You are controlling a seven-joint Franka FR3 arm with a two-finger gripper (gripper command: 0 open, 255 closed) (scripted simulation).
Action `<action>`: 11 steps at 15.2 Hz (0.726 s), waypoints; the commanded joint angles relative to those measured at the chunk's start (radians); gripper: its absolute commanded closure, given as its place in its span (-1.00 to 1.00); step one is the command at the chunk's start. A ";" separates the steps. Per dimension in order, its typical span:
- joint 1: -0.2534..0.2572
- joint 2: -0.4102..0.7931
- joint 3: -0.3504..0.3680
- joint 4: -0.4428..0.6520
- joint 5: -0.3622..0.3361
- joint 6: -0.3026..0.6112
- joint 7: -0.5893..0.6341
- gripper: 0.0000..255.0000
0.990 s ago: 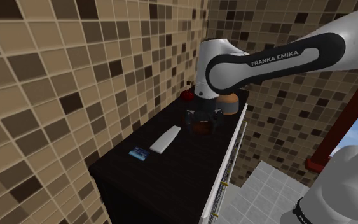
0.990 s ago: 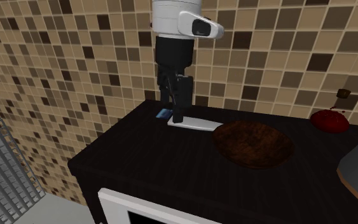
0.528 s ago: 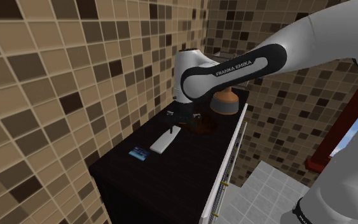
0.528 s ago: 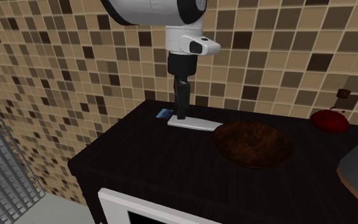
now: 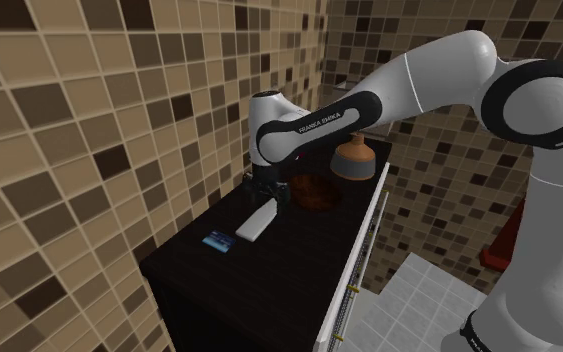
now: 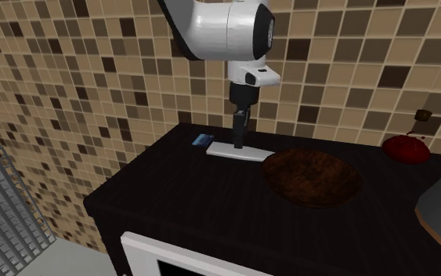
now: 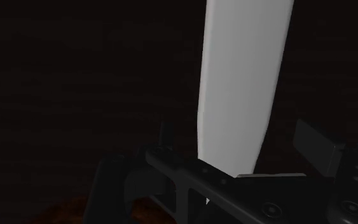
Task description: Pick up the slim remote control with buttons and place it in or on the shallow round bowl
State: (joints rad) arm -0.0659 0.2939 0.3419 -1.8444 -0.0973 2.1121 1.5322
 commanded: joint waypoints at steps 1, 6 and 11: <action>0.008 0.046 -0.016 0.047 -0.019 -0.003 0.049 -1.00; 0.012 0.077 -0.022 0.019 -0.032 0.054 0.057 -1.00; 0.014 0.094 -0.025 0.007 -0.039 0.082 0.062 -1.00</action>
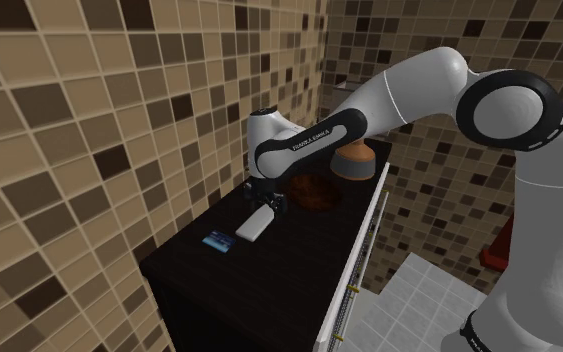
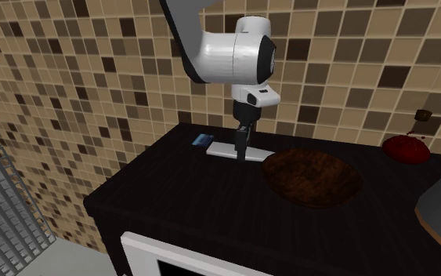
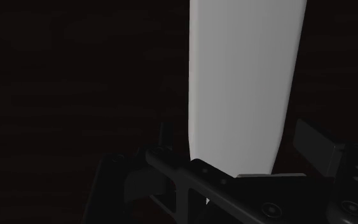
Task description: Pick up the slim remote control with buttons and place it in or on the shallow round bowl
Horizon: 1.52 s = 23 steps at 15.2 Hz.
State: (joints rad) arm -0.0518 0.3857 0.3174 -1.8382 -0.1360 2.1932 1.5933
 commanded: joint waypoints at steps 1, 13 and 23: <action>0.000 0.002 0.000 0.001 -0.001 0.001 0.000 -1.00; 0.000 0.002 0.000 0.001 -0.001 0.001 0.000 1.00; -0.006 -0.049 0.009 0.042 0.021 -0.088 -0.013 1.00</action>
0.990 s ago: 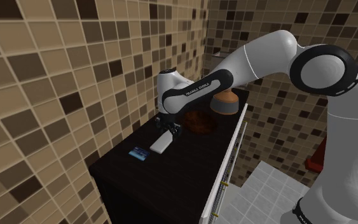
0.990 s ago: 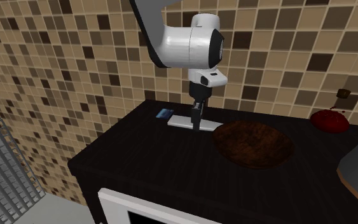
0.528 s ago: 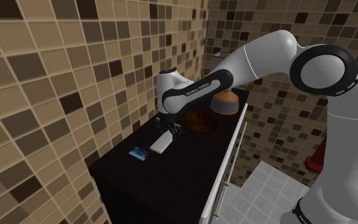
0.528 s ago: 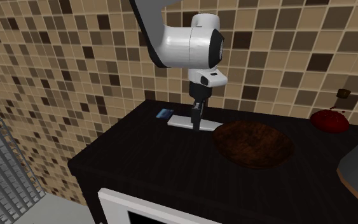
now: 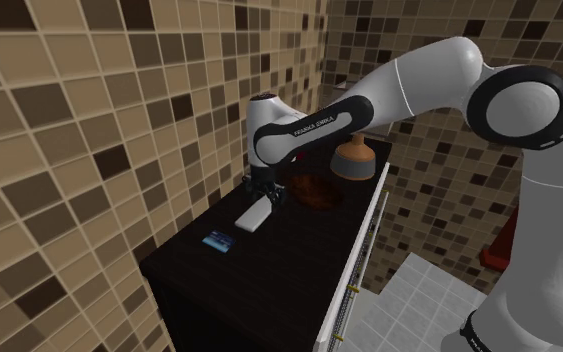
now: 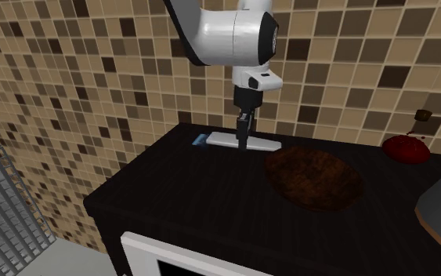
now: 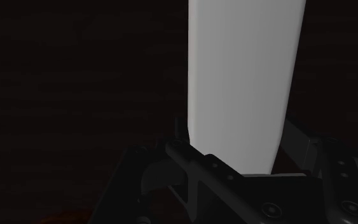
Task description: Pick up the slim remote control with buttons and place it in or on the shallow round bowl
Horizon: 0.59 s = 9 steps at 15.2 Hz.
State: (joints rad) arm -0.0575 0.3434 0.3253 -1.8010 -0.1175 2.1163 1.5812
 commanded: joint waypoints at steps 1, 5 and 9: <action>-0.001 -0.012 0.002 0.011 0.005 -0.023 -0.002 1.00; -0.003 -0.033 0.006 0.038 0.014 -0.069 -0.008 1.00; -0.004 -0.050 0.008 0.069 0.021 -0.117 -0.013 1.00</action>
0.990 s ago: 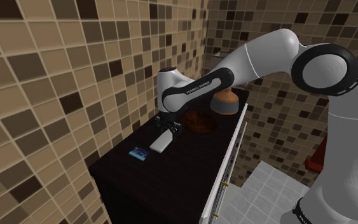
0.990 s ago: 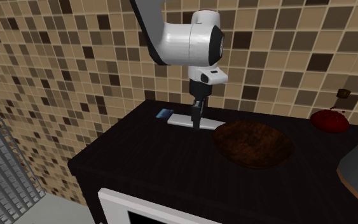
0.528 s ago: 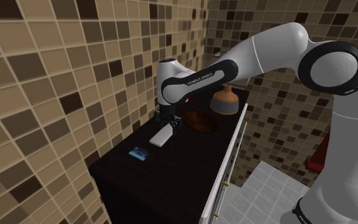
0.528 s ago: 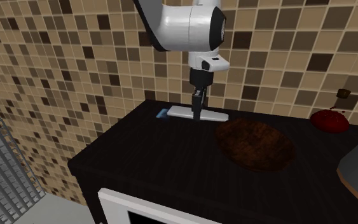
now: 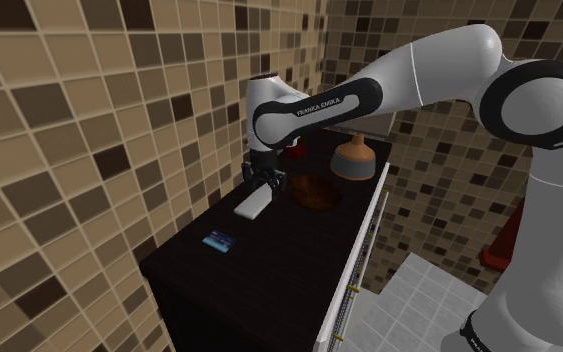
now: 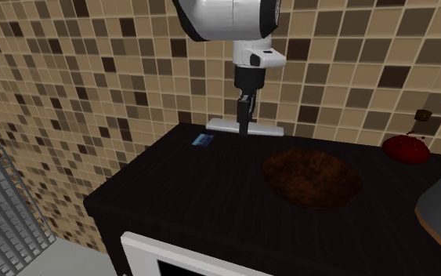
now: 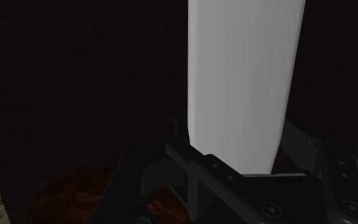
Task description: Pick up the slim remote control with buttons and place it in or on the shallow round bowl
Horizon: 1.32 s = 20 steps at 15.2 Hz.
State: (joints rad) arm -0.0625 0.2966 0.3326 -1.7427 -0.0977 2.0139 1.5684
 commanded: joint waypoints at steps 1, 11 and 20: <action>0.001 -0.007 0.002 0.019 0.003 -0.026 -0.001 1.00; -0.080 -0.117 -0.030 -0.055 0.047 -0.054 -0.124 1.00; -0.203 -0.226 -0.115 -0.186 0.086 -0.026 -0.343 1.00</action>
State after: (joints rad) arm -0.2503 0.0844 0.2292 -1.9144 -0.0161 1.9863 1.2554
